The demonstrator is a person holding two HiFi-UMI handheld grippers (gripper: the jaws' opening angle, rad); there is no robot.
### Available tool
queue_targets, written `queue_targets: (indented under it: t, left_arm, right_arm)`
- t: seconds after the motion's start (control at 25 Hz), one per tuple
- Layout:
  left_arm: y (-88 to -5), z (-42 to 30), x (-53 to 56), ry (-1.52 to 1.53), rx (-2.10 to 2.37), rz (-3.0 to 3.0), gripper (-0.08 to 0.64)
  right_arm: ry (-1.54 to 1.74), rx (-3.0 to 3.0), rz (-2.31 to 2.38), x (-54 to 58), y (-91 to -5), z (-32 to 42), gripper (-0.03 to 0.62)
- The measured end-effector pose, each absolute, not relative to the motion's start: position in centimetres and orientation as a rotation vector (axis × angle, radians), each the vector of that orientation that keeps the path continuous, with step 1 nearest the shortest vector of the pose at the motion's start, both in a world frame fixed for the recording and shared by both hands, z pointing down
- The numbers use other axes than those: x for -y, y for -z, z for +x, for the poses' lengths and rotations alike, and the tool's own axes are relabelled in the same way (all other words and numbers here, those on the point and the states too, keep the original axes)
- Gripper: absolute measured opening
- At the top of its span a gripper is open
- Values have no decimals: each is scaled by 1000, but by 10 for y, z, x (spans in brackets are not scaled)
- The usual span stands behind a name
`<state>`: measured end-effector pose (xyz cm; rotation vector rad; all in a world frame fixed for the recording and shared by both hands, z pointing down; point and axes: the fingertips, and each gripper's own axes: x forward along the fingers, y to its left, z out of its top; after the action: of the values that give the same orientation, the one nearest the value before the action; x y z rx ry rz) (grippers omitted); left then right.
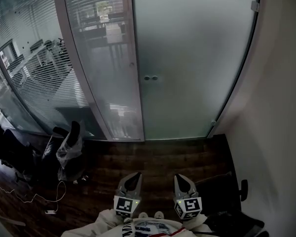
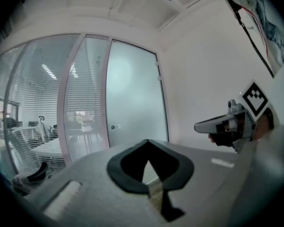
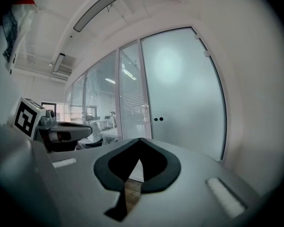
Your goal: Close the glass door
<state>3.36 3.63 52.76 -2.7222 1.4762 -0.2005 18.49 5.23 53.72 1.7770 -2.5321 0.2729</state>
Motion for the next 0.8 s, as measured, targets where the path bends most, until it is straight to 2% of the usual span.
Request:
queue_targets:
  t: [0.44, 0.8]
  left_arm:
    - [-533, 14, -34, 180, -1517, -2716, 2]
    - [-522, 26, -34, 232, -1486, -2742, 2]
  right_arm:
    - [-269, 2528, 1734, -46, -537, 169, 5]
    - [-284, 2525, 1726, -45, -543, 174, 5]
